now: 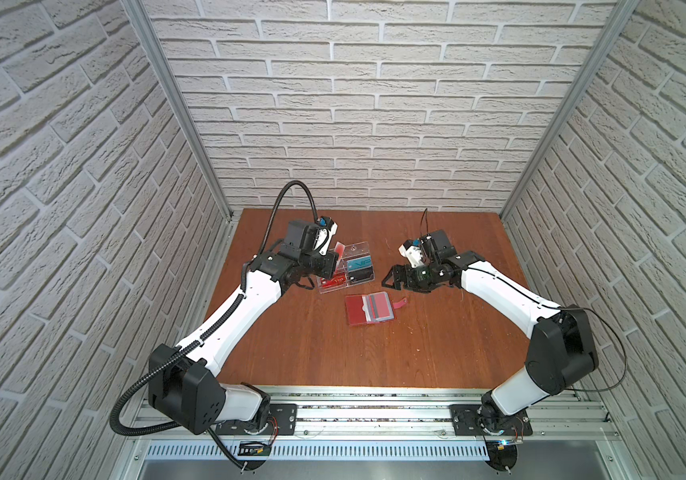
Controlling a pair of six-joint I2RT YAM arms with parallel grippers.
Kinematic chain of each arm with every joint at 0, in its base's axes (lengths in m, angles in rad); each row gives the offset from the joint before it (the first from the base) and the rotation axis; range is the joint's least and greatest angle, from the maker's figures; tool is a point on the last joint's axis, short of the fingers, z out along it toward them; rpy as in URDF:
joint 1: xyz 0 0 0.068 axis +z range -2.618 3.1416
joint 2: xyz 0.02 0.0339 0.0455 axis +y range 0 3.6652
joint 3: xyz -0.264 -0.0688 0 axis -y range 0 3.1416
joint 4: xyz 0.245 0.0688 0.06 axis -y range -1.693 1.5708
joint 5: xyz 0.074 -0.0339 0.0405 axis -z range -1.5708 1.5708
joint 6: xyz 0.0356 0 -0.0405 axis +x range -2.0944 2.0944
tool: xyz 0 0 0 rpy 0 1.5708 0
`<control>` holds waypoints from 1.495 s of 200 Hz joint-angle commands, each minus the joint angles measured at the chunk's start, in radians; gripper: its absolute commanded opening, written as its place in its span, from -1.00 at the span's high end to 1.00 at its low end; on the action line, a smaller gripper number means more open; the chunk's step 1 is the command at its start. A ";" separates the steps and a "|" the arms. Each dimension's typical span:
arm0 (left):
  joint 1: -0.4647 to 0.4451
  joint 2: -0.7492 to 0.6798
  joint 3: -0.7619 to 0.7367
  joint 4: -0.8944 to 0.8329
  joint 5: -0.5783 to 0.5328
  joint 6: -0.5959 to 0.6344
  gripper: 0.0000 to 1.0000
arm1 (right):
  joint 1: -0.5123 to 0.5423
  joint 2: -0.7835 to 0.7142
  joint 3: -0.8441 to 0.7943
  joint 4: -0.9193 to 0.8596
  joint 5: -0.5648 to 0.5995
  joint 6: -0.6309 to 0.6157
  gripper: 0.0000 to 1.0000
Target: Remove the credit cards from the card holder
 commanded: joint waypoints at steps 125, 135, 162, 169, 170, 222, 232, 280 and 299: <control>0.159 0.341 0.320 -0.211 0.121 0.813 1.00 | 0.008 0.145 0.217 -0.023 -0.049 -0.043 -0.90; 0.168 0.370 0.358 -0.233 0.154 0.832 1.00 | 0.008 0.156 0.220 -0.015 -0.055 -0.037 -0.90; 0.174 0.466 0.464 -0.303 0.177 0.885 1.00 | 0.008 0.177 0.225 0.002 -0.057 -0.027 -0.90; 0.175 0.491 0.490 -0.318 0.185 0.890 1.00 | 0.008 0.182 0.230 -0.001 -0.055 -0.029 -0.90; 0.176 0.494 0.492 -0.319 0.187 0.891 1.00 | 0.007 0.182 0.230 -0.002 -0.055 -0.029 -0.90; 0.177 0.612 0.613 -0.390 0.174 0.959 1.00 | 0.007 0.196 0.243 -0.005 -0.040 -0.038 -0.90; 0.177 0.617 0.615 -0.397 0.165 0.976 1.00 | 0.007 0.200 0.244 -0.004 -0.040 -0.039 -0.90; 0.184 0.630 0.600 -0.405 0.134 1.024 1.00 | 0.007 0.219 0.242 0.017 -0.062 -0.035 -0.91; 0.184 0.634 0.601 -0.403 0.124 1.049 1.00 | 0.007 0.210 0.224 0.045 -0.067 -0.026 -0.91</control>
